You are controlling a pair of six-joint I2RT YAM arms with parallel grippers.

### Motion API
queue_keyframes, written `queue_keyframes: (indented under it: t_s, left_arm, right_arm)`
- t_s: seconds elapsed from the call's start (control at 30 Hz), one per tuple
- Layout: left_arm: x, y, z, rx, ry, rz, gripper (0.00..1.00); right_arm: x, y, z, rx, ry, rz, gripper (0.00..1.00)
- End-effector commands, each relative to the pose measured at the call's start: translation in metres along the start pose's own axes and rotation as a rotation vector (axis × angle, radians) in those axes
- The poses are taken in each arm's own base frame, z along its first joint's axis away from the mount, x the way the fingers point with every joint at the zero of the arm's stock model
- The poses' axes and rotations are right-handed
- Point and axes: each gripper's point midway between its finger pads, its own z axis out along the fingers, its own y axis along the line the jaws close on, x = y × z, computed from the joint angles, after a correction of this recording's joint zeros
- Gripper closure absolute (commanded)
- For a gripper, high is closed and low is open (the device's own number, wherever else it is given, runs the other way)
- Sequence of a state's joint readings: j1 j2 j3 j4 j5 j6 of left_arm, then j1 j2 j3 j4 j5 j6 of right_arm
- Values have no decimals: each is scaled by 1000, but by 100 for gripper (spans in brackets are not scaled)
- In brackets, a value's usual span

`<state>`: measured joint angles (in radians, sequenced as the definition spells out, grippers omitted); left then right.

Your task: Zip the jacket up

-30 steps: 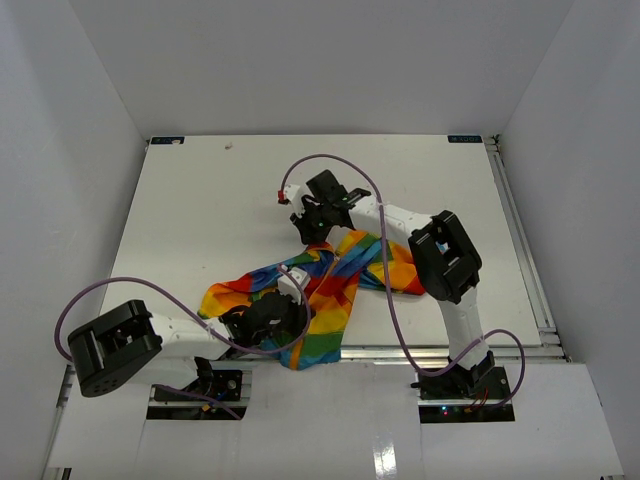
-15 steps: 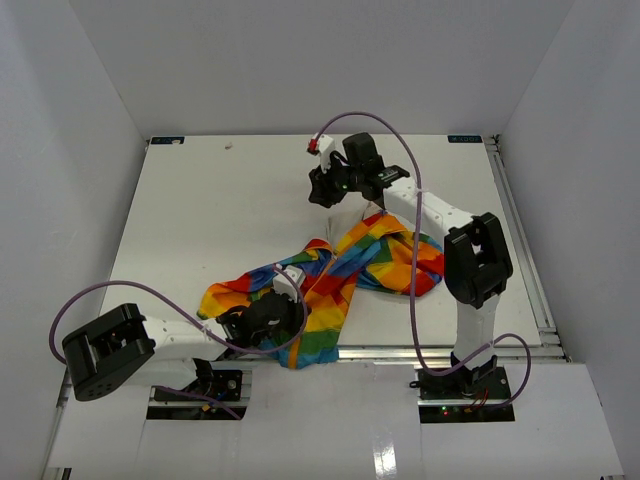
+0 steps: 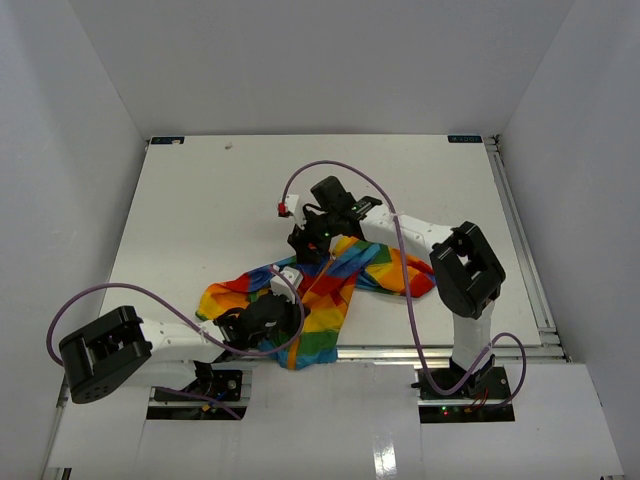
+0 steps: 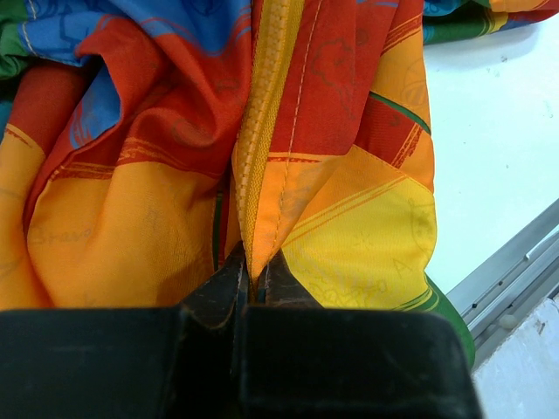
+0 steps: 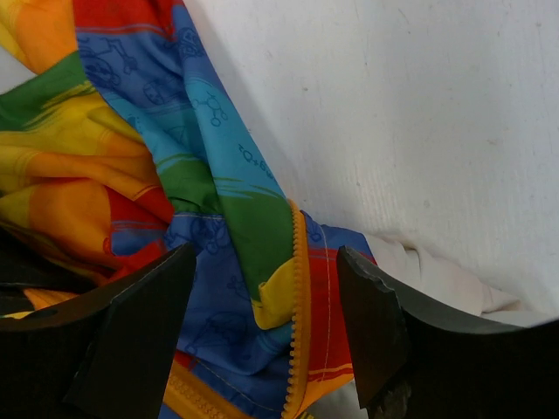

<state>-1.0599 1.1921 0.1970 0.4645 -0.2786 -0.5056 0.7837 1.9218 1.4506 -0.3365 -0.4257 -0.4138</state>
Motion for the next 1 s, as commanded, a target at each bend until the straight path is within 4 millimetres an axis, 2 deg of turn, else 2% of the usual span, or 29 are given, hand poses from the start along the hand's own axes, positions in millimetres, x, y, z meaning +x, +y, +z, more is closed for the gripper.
queue_keyframes:
  t_s: [0.0, 0.13, 0.3, 0.4, 0.43, 0.5, 0.6, 0.67, 0.77, 0.83, 0.9, 0.97]
  left_arm:
    - [0, -5, 1, 23, -6, 0, 100]
    - [0, -6, 1, 30, -5, 1, 100]
    - [-1, -6, 0, 32, -9, -1, 100]
    - [-2, -7, -1, 34, -15, -5, 100]
    - [-2, -7, -1, 35, -15, -5, 100]
    - [-3, -6, -1, 34, -15, -6, 100]
    - [-2, -8, 0, 38, -10, -5, 100]
    - [-2, -7, 0, 34, -10, -7, 100]
    - [-2, -5, 0, 19, -11, -13, 100]
    - [-2, -2, 0, 5, -13, -18, 100]
    - [-1, 1, -1, -5, -15, -23, 100]
    - [-2, 4, -3, -17, -24, -31, 100]
  right_arm:
    - [9, -12, 6, 102, 78, -38, 29]
    - [14, -27, 12, 202, 128, -41, 32]
    - [14, -37, 18, 238, 141, -23, 34]
    - [9, -46, 20, 282, 123, -10, 41]
    - [7, -49, 21, 298, 111, -5, 46]
    - [-1, -55, 25, 320, 79, 9, 64]
    - [-18, -68, 27, 373, 30, 61, 81]
    - [-32, -81, 23, 418, -25, 102, 90]
    - [-44, -99, 9, 466, -119, 200, 92]
    - [-47, -104, -1, 466, -172, 257, 92]
    - [-44, -121, -20, 471, -235, 339, 92]
    - [-45, -125, -35, 451, -330, 420, 92]
